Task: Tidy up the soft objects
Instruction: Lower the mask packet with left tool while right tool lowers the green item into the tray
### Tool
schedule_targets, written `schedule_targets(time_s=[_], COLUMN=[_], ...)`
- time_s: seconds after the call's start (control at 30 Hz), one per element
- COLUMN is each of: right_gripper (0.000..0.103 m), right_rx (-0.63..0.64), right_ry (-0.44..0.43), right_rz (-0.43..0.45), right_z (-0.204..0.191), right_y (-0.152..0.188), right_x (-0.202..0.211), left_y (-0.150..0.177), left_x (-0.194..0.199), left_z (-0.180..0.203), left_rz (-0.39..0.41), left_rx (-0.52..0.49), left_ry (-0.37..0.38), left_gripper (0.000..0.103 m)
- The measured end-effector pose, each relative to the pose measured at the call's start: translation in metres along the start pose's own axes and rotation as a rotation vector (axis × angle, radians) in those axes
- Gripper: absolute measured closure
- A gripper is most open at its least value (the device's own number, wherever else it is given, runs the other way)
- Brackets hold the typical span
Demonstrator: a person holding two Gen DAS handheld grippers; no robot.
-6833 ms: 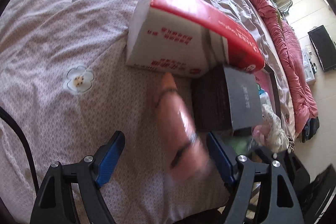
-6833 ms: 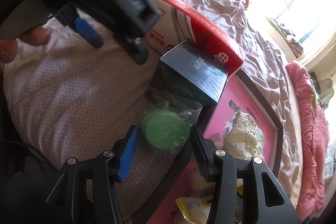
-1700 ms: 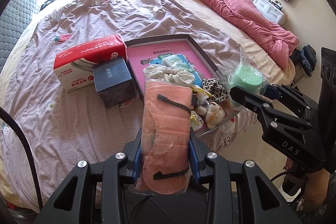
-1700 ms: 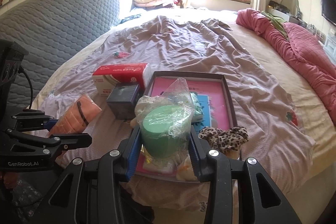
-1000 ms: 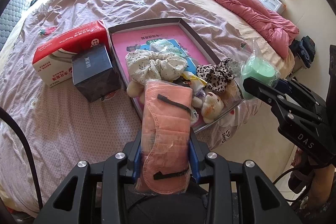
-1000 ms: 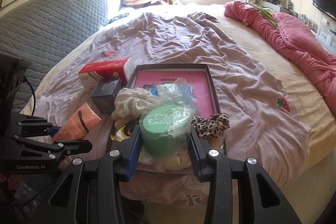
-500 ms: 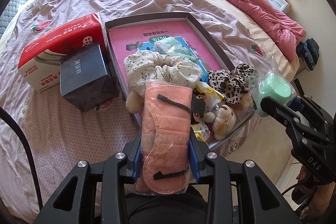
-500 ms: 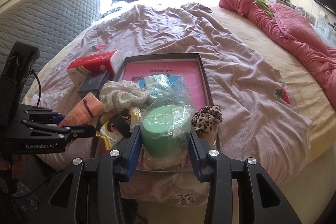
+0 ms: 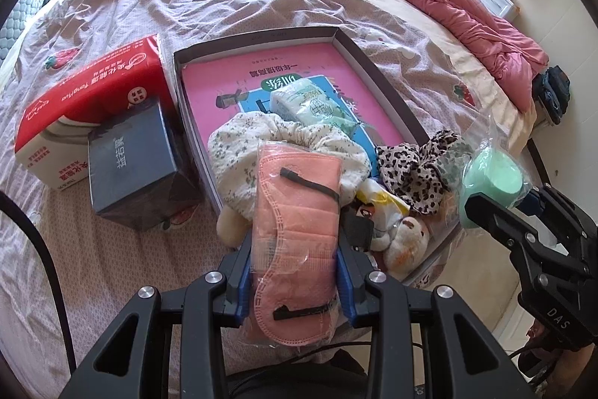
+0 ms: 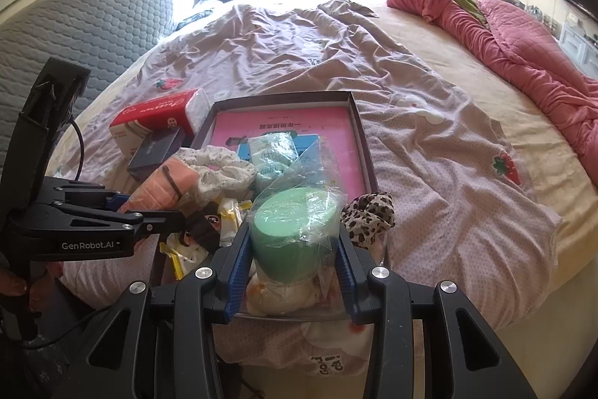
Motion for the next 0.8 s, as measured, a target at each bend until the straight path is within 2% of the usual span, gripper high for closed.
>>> schedule_targets(time_s=[0.8], right_gripper=[0.06], right_rx=[0.034], right_ry=[-0.016], right_rz=[-0.034], right_z=[-0.008], right_y=[-0.021], right_x=[-0.048], left_y=[-0.022], left_x=[-0.022], left_z=[-0.012], left_rz=[0.001], left_rx=[0.039], left_ry=[0.019], left_gripper=[0.066])
Point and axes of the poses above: each gripper's, at about its wrist camera, not at the fingertips, and x roughly against the way its jaws point, z to its right, y to its underside, the point moved 5 cm from there along -x, roughly the way its jaws point, and after that the axes turned 1 degree about z, right-handed, at the moved point
